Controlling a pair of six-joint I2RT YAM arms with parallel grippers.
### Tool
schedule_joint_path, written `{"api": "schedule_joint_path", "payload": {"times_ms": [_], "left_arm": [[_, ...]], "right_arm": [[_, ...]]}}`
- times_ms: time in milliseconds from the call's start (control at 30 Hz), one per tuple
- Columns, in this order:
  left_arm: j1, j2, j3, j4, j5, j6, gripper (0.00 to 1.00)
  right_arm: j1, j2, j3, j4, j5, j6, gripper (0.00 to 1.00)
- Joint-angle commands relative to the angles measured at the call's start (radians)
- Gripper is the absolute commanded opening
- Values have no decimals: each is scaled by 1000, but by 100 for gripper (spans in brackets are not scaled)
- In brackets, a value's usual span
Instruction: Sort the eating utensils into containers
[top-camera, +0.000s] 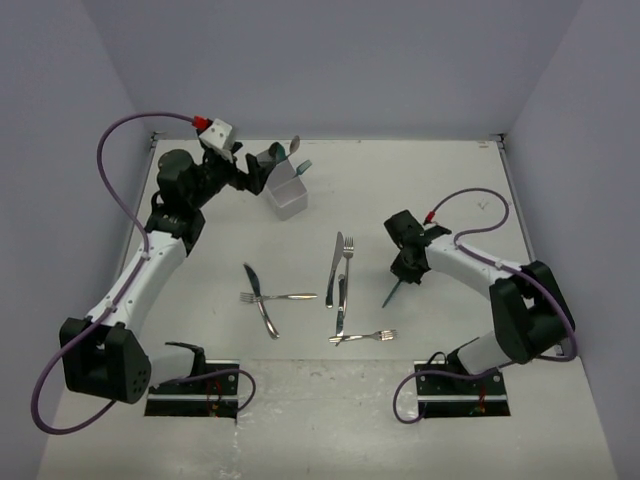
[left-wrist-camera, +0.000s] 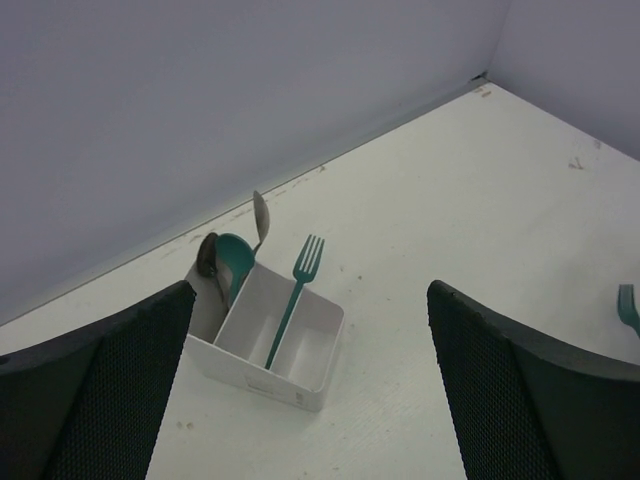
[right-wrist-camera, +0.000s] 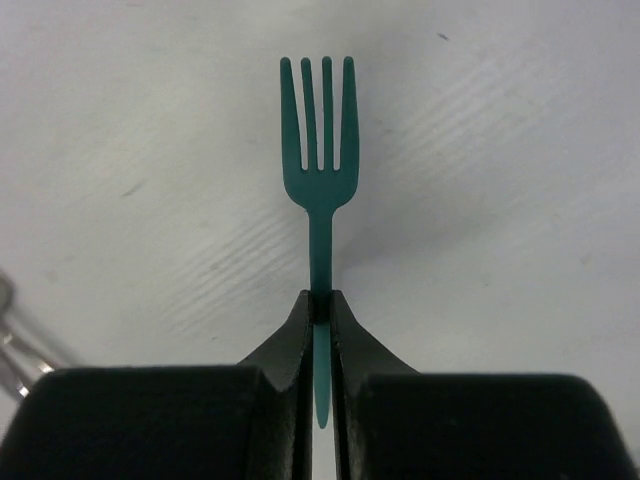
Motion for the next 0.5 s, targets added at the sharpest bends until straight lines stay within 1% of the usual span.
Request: {"api": "schedule_joint_path", "payload": {"times_ms": [0, 33, 67, 100, 133, 167, 200, 233, 300, 333, 367, 433, 467], "left_arm": [[1, 33, 27, 16, 168, -50, 100], [1, 62, 33, 21, 220, -67, 100], [-1, 76, 37, 48, 272, -109, 100], [-2, 91, 36, 68, 373, -134, 100], [-13, 119, 33, 93, 417, -159, 100], [-28, 131, 27, 146, 440, -188, 100], [-71, 155, 25, 157, 452, -221, 100], [-99, 168, 30, 159, 452, -219, 100], [-155, 198, 48, 162, 435, -217, 100], [-198, 238, 77, 160, 444, -226, 100], [-211, 258, 89, 183, 469, -275, 100], [-222, 309, 96, 258, 582, -353, 100], [-222, 317, 74, 373, 618, -431, 100]], "right_arm": [[88, -131, 58, 170, 153, -231, 0], [98, -158, 64, 239, 160, -266, 0], [98, -202, 68, 272, 137, -314, 0], [98, -216, 79, 319, 141, -319, 0], [98, -225, 110, 348, 134, -332, 0], [98, -239, 123, 384, 120, -381, 0], [99, -247, 145, 449, 71, -388, 0], [99, -251, 151, 488, 36, -401, 0], [99, -276, 151, 577, -62, -496, 0], [98, -288, 135, 665, -202, -541, 0], [99, -300, 121, 707, -275, -629, 0], [99, -339, 87, 791, -348, -644, 0], [99, -348, 90, 795, -349, -655, 0]]}}
